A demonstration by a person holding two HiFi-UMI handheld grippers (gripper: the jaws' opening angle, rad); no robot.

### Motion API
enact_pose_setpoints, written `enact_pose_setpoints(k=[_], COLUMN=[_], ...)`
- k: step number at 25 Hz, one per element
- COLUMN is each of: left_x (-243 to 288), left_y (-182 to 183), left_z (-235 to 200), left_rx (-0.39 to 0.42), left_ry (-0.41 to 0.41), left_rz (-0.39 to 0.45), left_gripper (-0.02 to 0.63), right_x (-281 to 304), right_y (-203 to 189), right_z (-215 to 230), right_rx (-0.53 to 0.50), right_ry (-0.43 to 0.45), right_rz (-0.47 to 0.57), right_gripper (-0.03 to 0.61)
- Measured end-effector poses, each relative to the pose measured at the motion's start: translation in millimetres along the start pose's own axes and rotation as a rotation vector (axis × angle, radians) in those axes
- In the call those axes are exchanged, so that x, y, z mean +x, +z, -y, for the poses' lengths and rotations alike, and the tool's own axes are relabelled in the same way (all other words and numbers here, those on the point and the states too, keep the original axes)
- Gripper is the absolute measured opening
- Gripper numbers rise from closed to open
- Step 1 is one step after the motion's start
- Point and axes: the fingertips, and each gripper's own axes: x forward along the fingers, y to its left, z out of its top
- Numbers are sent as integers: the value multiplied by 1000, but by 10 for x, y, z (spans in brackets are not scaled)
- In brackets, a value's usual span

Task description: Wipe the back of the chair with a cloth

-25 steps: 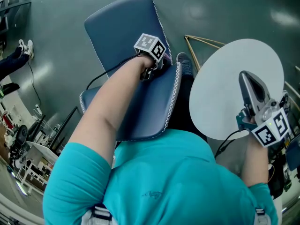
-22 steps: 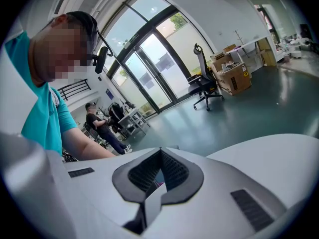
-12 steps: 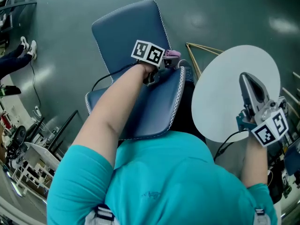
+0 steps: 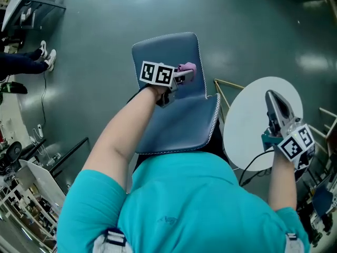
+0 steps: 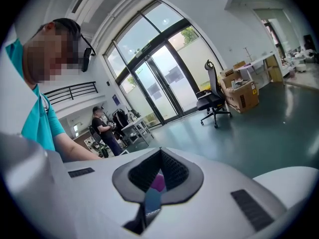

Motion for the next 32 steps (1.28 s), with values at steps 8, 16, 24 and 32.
enact_pose_setpoints(k=[8, 16, 24, 32], left_x=[-1171, -2570, -3675, -4320], left_y=[255, 352, 190, 45], left_z=[464, 711, 1199, 2373], left_rx=[33, 99, 217, 300], left_ry=[-39, -92, -85, -30], left_rz=[231, 428, 536, 712], left_gripper=[58, 58, 59, 58], right_x=[27, 421, 527, 57], right_y=[201, 438, 824, 1335], right_z=[-546, -1456, -2285, -2655], right_rx=[-49, -129, -183, -255], right_ry=[-7, 3, 38, 160], right_rz=[1, 36, 114, 159], right_gripper=[-9, -9, -9, -9])
